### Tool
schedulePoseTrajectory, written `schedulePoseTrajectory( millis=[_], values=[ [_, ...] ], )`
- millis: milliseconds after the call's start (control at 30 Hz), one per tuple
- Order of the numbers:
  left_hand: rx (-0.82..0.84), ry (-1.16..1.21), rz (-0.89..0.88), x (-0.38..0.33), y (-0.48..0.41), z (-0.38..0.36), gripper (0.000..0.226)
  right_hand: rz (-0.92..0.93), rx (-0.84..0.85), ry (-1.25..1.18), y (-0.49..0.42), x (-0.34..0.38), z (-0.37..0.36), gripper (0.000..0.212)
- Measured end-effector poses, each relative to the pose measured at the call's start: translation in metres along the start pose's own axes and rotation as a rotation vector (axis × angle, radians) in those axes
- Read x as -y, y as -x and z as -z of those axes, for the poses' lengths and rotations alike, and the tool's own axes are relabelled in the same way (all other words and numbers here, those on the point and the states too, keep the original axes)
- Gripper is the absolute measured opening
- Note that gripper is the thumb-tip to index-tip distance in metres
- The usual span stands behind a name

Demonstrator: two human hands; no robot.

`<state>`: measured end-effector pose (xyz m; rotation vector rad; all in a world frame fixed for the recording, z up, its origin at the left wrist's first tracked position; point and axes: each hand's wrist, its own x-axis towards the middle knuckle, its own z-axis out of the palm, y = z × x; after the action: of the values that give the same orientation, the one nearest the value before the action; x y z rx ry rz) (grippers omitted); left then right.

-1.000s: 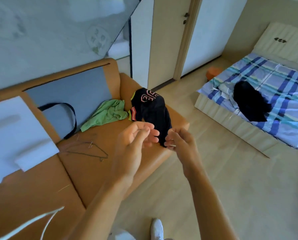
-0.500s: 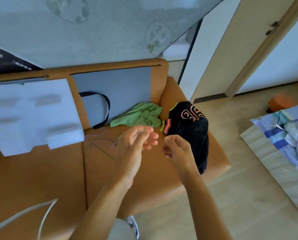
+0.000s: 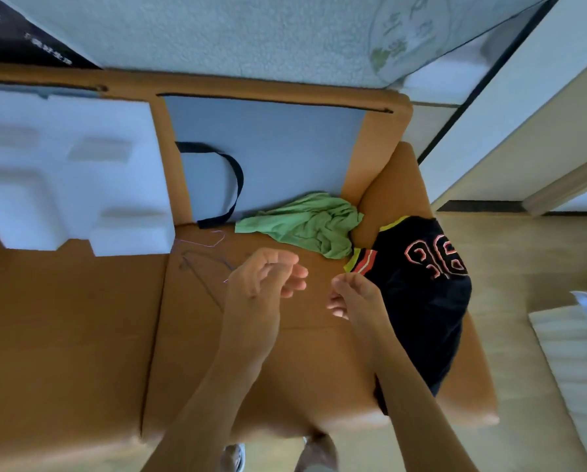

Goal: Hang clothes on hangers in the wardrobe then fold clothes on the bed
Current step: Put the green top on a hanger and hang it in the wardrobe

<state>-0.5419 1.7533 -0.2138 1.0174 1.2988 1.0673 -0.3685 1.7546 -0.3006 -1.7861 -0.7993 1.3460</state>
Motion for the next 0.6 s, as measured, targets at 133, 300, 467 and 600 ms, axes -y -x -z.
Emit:
schedulePoseTrajectory(
  millis=[133,300,467,600],
  values=[
    [-0.049,-0.001,0.019,0.034,-0.06,-0.019,0.02,-0.017,0.002,0.108,-0.096,-0.019,0.005,0.007],
    [-0.084,-0.033,0.014,0.099,-0.154,-0.037,0.018,0.009,-0.038,0.281,-0.222,-0.059,0.007,0.011],
    [-0.087,-0.063,0.038,0.16,-0.241,-0.042,0.017,0.052,-0.073,0.468,-0.323,-0.1,-0.003,0.023],
    [-0.134,-0.077,0.048,0.209,-0.311,-0.042,0.016,0.069,-0.038,0.606,-0.397,-0.137,-0.015,0.033]
  ],
)
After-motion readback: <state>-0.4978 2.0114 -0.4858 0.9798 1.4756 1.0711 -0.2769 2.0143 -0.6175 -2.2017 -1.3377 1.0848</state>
